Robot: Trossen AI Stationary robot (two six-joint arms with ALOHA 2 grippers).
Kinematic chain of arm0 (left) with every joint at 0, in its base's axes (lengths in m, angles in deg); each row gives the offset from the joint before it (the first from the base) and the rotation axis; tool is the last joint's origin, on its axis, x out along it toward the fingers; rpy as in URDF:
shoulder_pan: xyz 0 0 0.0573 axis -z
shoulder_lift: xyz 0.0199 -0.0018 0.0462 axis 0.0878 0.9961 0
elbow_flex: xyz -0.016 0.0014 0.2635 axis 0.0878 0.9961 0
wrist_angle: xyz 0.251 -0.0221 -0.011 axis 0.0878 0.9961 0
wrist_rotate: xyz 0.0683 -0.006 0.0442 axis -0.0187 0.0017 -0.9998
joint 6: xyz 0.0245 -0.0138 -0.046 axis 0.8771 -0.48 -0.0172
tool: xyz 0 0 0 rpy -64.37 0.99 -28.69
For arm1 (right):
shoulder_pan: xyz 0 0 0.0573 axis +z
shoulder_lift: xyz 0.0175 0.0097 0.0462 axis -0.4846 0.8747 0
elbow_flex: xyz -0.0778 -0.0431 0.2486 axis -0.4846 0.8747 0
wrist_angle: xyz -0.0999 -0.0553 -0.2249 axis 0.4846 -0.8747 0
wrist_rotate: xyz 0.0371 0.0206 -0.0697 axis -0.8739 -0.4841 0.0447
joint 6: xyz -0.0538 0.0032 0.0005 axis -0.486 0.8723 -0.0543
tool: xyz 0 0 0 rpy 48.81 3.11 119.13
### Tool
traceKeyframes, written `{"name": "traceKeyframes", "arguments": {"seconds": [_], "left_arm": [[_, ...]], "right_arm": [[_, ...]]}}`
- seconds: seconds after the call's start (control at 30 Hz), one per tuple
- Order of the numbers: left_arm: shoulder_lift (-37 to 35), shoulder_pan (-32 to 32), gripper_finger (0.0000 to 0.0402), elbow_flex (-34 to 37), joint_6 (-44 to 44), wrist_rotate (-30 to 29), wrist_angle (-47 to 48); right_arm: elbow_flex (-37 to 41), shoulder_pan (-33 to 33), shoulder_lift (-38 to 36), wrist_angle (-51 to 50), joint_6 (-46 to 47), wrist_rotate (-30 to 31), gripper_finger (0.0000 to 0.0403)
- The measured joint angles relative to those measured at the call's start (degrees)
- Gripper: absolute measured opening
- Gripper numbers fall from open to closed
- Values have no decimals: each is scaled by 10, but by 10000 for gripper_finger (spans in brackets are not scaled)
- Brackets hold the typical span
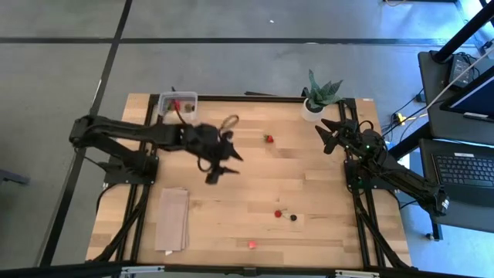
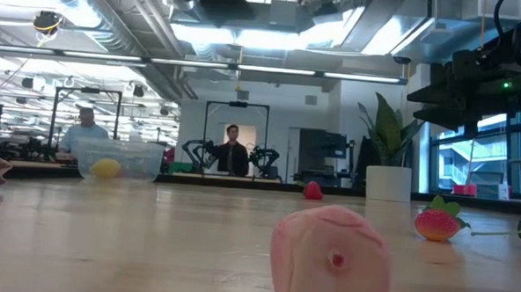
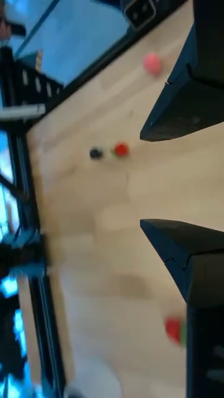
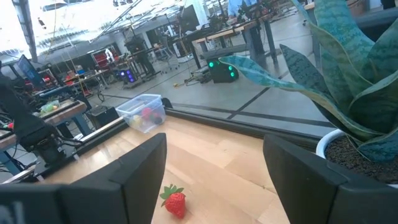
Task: Pick and placing Produce into tupperware
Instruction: Put the pink peach into the transparent container
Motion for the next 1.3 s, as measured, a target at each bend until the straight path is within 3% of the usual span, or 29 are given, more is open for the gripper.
{"name": "traceKeyframes", "arguments": {"seconds": [0.23, 0.53, 0.87, 1.3], "left_arm": [[95, 87, 209, -39, -25, -51, 0], [233, 155, 209, -195, -3, -99, 111], [321, 217, 208, -281, 150, -112, 149], [370, 282, 208, -291, 47, -114, 130]], "right_arm": [[0, 0, 0, 0, 1, 0, 269], [0, 0, 0, -1, 15, -2, 269], [0, 0, 0, -7, 21, -32, 269], [0, 0, 0, -7, 69, -42, 269]]}}
